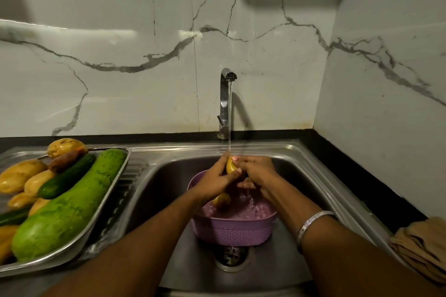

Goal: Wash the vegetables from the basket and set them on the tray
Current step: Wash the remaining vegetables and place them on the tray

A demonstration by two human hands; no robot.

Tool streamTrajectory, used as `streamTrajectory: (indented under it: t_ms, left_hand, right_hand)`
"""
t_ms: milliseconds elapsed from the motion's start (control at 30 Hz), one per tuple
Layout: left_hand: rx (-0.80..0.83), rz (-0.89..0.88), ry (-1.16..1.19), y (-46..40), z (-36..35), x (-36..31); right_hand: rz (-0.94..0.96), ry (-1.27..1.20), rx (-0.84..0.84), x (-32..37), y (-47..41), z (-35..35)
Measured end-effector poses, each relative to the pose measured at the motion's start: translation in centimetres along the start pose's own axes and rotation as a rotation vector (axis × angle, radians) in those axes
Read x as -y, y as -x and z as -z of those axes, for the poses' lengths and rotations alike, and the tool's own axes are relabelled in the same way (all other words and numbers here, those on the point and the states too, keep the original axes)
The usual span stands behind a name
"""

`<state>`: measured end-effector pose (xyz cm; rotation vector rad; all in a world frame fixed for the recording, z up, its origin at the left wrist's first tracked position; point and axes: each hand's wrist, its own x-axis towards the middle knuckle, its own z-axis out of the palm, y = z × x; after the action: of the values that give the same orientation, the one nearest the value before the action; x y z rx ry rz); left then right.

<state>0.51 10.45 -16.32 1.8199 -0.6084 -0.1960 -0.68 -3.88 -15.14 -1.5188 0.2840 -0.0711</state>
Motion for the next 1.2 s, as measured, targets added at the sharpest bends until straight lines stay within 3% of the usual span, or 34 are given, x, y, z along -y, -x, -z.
streamTrajectory:
  t_ms: [100, 233, 367, 467, 567, 633, 733, 900, 1000, 1200]
  left_hand:
    - [0.050, 0.076, 0.146, -0.5, 0.3, 0.3]
    - [-0.108, 0.093, 0.204, -0.9, -1.8, -0.5]
    - [-0.209, 0.118, 0.412, -1.0, -4.4, -1.4]
    - [-0.289, 0.204, 0.486, -1.2, -4.0, -1.5]
    - [-0.256, 0.282, 0.590, -1.7, -1.9, -0.2]
    - [-0.288, 0.316, 0.583, -1.7, -1.0, 0.3]
    - [-0.346, 0.309, 0.525, -1.6, -1.5, -0.1]
    - [-0.461, 0.129, 0.312, -1.1, -2.2, -1.8]
    - [-0.426, 0.153, 0.211, -1.6, -1.5, -1.2]
    - [-0.368, 0.270, 0.288, -1.4, -1.6, -0.5]
  right_hand:
    - [-0.007, 0.009, 0.006, 0.0, 0.1, -0.6]
    - [-0.022, -0.157, -0.112, -0.3, -0.2, -0.7]
    - [0.017, -0.105, -0.208, -0.3, -1.0, -0.3]
    - [0.067, 0.054, -0.125, -0.2, -0.8, -0.3]
    - [0.096, 0.098, 0.002, -0.2, -0.1, -0.6]
    - [0.135, 0.122, 0.030, -0.2, 0.1, -0.7]
    - [0.212, 0.157, -0.067, -0.4, -0.4, -0.9]
    - [0.282, 0.379, -0.129, -1.0, -1.7, -0.6]
    - [0.326, 0.383, -0.145, -0.6, -1.5, -0.9]
    - [0.283, 0.346, -0.150, -0.9, -1.0, -0.7]
